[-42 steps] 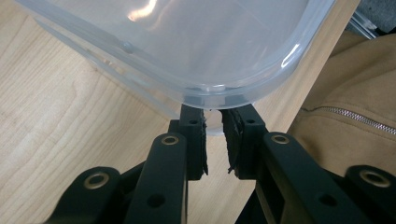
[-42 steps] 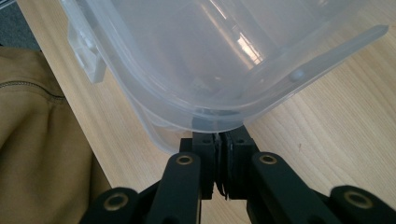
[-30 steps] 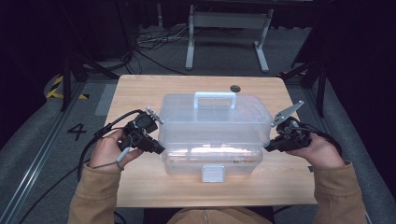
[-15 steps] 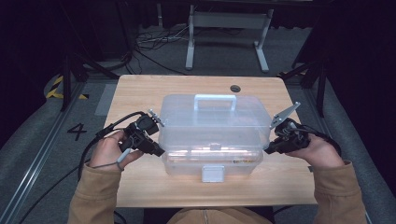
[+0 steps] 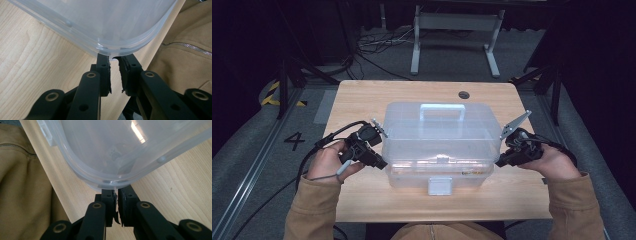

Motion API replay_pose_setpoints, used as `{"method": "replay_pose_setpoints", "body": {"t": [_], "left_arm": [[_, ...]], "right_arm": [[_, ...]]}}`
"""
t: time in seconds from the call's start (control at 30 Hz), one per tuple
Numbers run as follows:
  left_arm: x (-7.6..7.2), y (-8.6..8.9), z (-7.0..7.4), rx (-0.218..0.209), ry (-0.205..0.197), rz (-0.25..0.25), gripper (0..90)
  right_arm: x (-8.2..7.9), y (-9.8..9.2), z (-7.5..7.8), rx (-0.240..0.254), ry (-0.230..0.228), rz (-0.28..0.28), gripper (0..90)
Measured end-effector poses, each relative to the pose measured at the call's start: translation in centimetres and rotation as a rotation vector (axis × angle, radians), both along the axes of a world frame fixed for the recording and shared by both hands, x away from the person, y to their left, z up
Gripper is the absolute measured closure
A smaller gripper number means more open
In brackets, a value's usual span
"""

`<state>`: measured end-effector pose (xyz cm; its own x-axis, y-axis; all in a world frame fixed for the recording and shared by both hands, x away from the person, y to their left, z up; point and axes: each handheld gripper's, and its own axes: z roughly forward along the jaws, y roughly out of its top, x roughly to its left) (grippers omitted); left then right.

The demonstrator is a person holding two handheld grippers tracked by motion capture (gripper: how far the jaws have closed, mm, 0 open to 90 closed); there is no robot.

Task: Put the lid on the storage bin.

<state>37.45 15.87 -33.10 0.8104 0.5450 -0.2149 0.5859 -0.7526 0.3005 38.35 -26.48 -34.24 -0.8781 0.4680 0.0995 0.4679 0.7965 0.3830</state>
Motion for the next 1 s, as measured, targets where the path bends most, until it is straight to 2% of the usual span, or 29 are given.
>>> {"method": "replay_pose_setpoints", "body": {"t": [0.4,0.53,0.63,0.67,0.87,1.0], "left_arm": [[0.0,-0.2,-0.6,0.040,0.032,-0.015,76.8],[0.1,-0.3,-1.3,0.092,0.060,-0.030,75.0],[0.3,-0.4,-1.8,0.093,0.078,-0.032,74.4],[0.3,-0.3,-1.8,0.092,0.078,-0.030,74.0],[0.3,0.1,-1.4,0.063,0.066,-0.025,71.6],[0.3,0.6,-0.8,0.014,0.025,-0.009,65.0]], "right_arm": [[0.2,-0.2,-0.4,-0.020,0.027,0.008,82.0],[0.2,-0.3,-0.9,-0.051,0.058,0.009,80.4],[0.5,-0.2,-1.6,-0.082,0.094,0.012,77.9],[0.5,-0.2,-1.7,-0.079,0.104,0.009,77.9],[0.7,-0.6,-1.6,-0.061,0.091,-0.005,76.6],[0.8,-1.1,-1.1,-0.032,0.068,-0.014,71.7]]}}
